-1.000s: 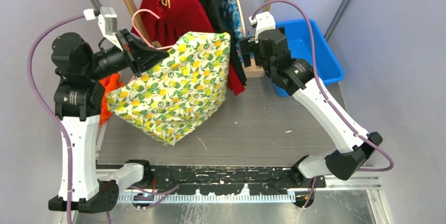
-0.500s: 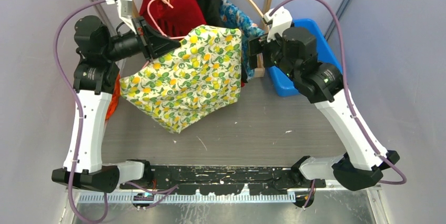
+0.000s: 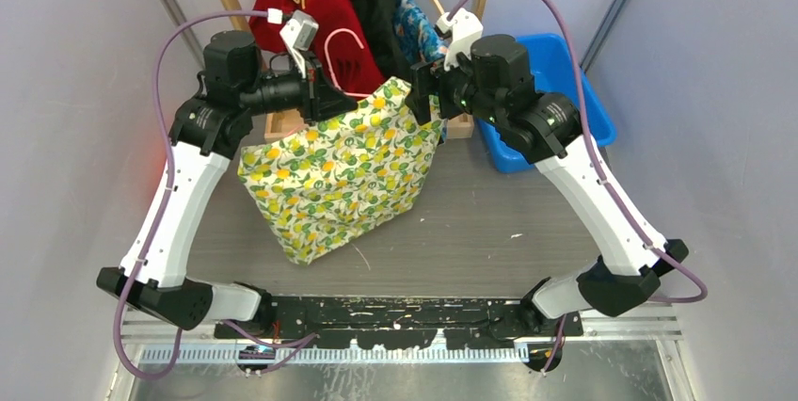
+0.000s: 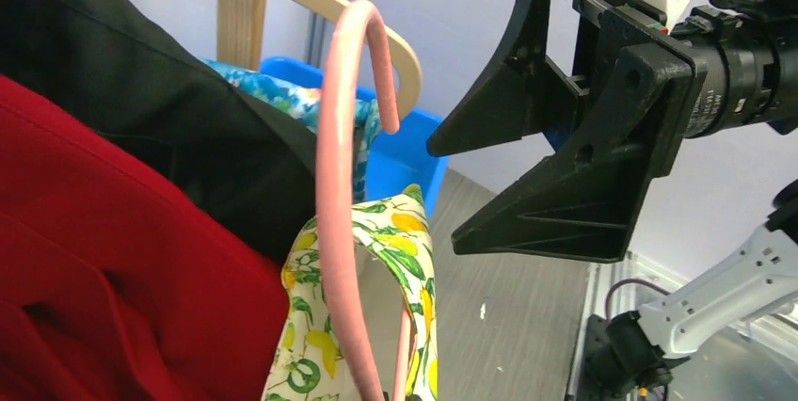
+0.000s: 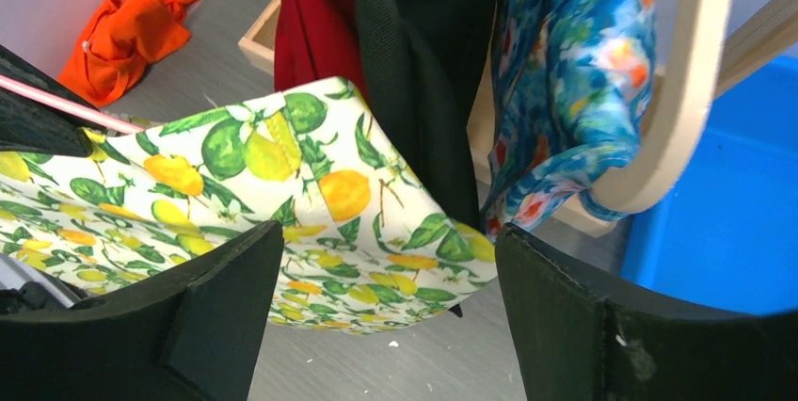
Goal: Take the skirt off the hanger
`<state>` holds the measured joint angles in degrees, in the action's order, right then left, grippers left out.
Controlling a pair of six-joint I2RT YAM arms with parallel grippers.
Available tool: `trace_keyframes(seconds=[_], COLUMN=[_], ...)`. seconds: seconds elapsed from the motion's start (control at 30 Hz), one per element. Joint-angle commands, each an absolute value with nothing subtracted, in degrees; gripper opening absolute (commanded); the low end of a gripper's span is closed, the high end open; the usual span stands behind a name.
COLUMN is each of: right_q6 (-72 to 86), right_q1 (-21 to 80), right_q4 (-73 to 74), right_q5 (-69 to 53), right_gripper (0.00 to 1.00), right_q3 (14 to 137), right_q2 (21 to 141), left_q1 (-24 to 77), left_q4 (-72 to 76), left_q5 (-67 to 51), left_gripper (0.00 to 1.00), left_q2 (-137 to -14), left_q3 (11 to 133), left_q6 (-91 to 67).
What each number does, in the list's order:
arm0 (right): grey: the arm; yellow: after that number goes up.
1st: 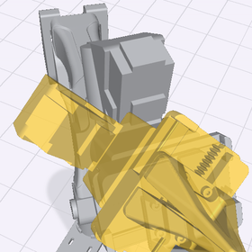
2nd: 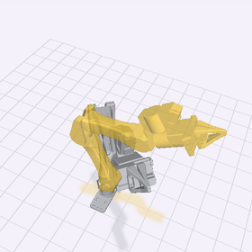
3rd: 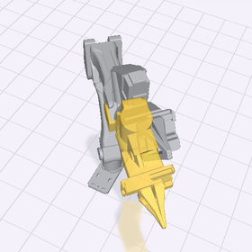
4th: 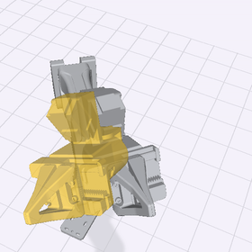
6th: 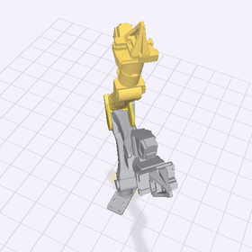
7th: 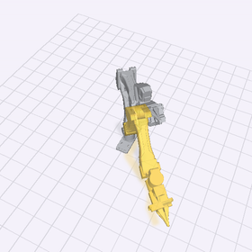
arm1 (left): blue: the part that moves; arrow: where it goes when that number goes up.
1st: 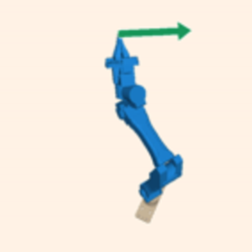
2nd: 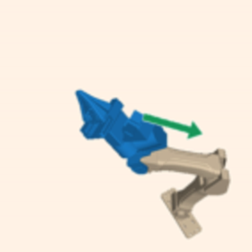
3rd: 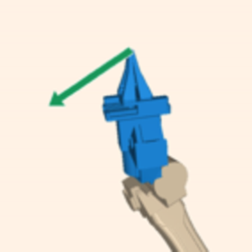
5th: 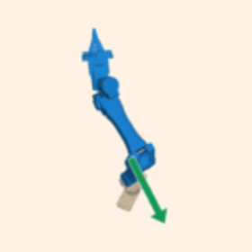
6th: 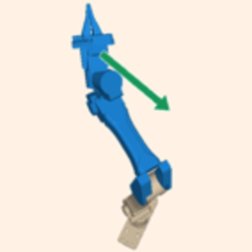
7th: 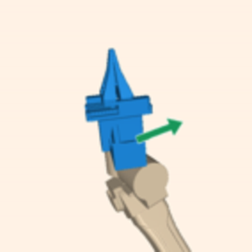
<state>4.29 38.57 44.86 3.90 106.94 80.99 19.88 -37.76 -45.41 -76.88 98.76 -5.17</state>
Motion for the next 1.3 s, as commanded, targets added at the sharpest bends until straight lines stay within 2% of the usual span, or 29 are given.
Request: trace_keyframes(seconds=[0.0,0.7,1.1,1.27], right_q6=[5.7,7.2,8.1,8.7], right_q1=[39.9,44.8,44.9,45.1], right_q4=[44.5,40.9,34.1,31.9], right_q5=[2.2,0.2,13.6,14.8], right_gripper=[0.85,0.81,0.82,0.82], right_q3=[110.8,113.4,114.3,115.3], right_q2=[81.3,86.2,86.1,86.0], left_q1=[20.5,24.6,25.0,25.2], left_q4=[-36.5,-40.8,-41.9,-42.2], left_q5=[-42.4,-40.9,-39.8,-39.6], left_gripper=[0.00,0.00,0.00,0.00], left_q2=[-76.2,-75.6,-74.5,-74.4], left_q3=[101.9,103.5,102.9,102.6], left_q6=[-2.1,1.0,2.0,2.2])
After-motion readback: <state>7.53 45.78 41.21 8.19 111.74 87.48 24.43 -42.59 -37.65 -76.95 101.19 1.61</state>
